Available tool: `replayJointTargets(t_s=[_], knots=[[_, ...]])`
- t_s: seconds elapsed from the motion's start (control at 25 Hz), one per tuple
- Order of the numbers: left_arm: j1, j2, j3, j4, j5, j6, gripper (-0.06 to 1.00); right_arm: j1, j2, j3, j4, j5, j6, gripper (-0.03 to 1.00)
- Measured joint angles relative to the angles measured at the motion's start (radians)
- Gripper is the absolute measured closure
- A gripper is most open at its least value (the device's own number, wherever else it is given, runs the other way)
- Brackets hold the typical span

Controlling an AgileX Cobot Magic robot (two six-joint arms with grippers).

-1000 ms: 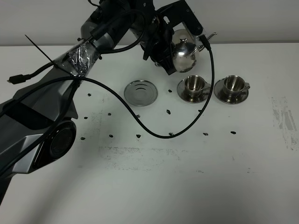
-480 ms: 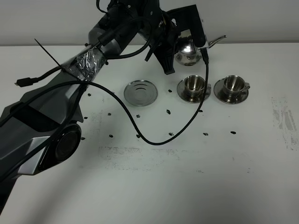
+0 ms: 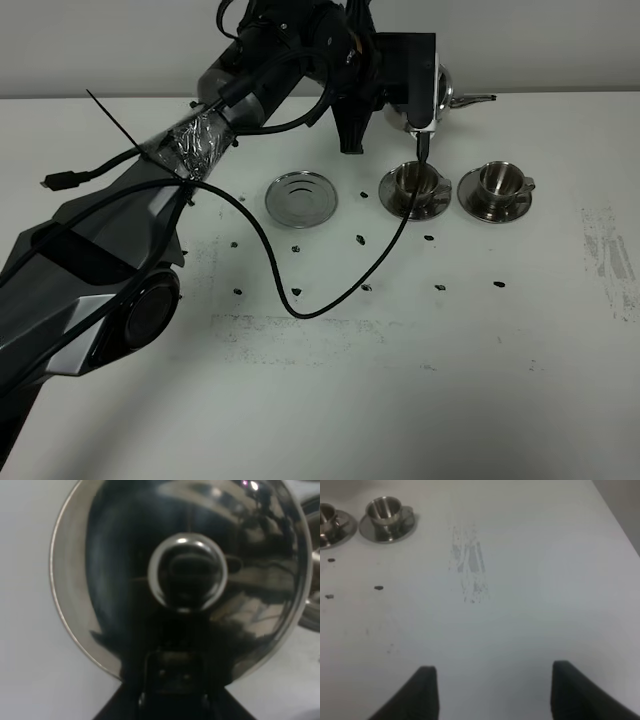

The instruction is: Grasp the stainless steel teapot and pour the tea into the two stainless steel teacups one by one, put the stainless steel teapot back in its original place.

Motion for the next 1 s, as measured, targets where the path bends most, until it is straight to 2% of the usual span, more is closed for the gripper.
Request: replayJointTargets(t_s=[0.32, 0.52, 1.0], knots=[[-0.019, 0.013, 0.0, 0.035, -0.064, 0.127, 0.76, 0.0, 0.0, 0.0, 0.0, 0.0, 0.0, 0.48], [-0.032, 0.022, 0.0, 0.081, -0.099, 0.147, 0.77, 0.0, 0.0, 0.0, 0.0, 0.0, 0.0, 0.48], [-0.05, 0.073, 0.0, 0.123, -0.159, 0.161, 0.77, 0.0, 0.0, 0.0, 0.0, 0.0, 0.0, 0.48]])
